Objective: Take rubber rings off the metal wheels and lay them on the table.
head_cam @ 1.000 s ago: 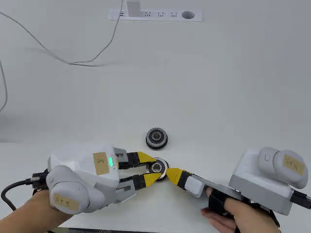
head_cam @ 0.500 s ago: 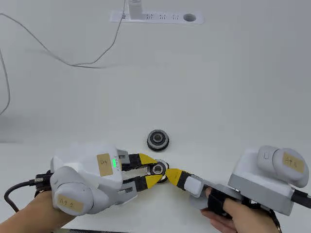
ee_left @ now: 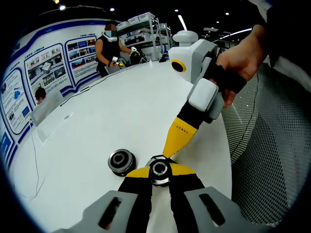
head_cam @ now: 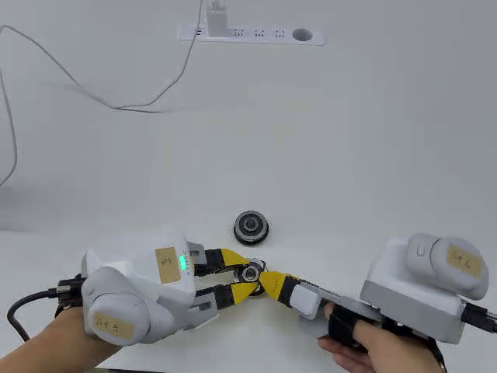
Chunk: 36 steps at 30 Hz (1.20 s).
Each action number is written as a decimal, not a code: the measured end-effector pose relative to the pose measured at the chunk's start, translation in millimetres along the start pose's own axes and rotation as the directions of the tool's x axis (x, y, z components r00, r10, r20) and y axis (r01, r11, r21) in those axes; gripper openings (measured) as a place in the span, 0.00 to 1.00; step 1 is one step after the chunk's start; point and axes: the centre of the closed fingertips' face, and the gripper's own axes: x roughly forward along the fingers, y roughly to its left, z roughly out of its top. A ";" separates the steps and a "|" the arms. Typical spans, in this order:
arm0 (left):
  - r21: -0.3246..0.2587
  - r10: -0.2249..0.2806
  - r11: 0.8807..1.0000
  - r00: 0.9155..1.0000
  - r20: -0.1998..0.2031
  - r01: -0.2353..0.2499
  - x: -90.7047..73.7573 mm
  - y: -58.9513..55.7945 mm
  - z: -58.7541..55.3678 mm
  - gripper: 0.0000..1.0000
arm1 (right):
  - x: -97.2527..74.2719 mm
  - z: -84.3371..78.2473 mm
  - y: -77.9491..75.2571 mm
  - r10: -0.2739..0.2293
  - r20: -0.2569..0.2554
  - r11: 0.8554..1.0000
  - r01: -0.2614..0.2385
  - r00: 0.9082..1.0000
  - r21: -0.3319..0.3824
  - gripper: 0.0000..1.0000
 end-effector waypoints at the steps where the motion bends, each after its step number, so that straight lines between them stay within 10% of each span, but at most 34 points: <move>1: 0.000 0.001 1.000 1.000 0.000 -0.001 0.0 0.0 0.1 0.13 | -0.1 0.0 0.9 0.002 0.000 1.000 -0.002 1.000 -0.005 0.00; 36: 0.008 0.019 1.000 1.000 0.010 -0.019 0.7 0.5 -0.7 0.12 | -4.6 -6.0 16.1 0.024 -0.033 0.954 -0.033 0.999 -0.299 0.01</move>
